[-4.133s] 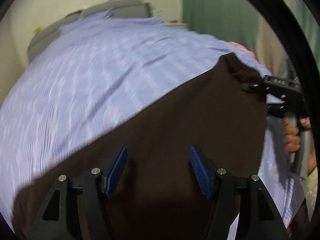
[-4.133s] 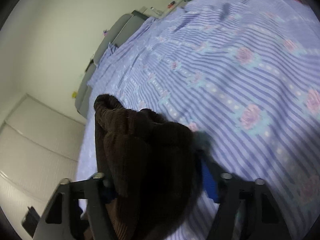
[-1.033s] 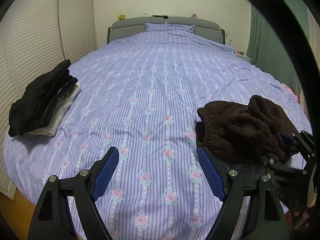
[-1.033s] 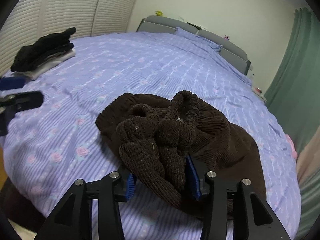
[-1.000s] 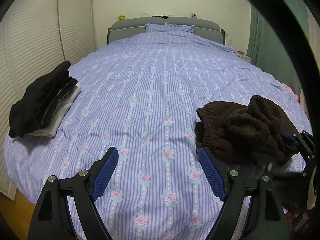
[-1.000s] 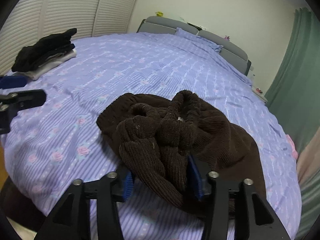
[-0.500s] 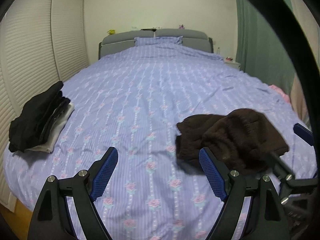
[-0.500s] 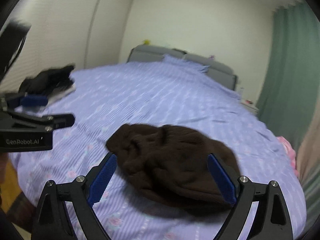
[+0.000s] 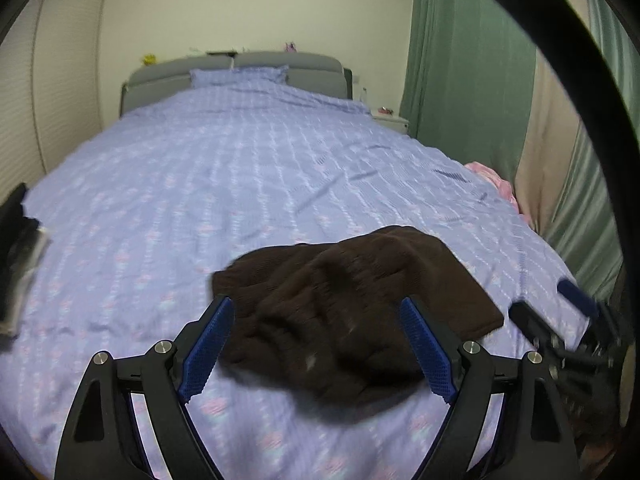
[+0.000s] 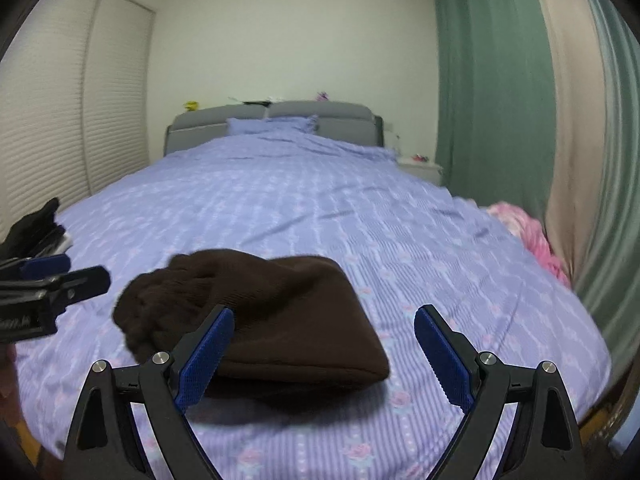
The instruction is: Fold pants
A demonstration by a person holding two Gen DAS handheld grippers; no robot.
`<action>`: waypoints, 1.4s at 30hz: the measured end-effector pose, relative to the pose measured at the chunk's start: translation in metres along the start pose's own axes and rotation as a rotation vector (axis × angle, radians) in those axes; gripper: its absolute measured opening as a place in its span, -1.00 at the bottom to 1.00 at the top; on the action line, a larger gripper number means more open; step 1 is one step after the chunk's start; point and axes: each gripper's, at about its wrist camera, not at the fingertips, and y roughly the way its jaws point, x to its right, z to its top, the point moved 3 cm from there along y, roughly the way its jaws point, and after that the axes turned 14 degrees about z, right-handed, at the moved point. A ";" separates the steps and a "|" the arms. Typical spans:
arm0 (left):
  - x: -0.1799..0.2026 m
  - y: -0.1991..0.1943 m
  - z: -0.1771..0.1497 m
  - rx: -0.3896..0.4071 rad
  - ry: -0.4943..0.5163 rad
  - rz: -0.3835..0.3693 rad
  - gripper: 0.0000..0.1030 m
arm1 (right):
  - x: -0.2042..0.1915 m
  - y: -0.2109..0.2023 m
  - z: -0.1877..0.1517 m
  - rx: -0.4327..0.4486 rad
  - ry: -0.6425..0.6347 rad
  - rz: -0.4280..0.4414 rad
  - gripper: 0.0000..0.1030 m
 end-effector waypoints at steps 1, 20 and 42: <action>0.006 0.011 0.004 -0.024 -0.003 0.000 0.66 | 0.006 0.001 -0.003 -0.005 0.019 -0.001 0.80; 0.001 0.037 -0.015 -0.158 -0.162 -0.042 -0.37 | 0.043 0.025 -0.020 -0.047 0.164 0.050 0.81; 0.002 0.098 -0.057 -0.391 -0.351 -0.277 -0.25 | 0.050 0.041 -0.034 -0.104 0.194 0.060 0.80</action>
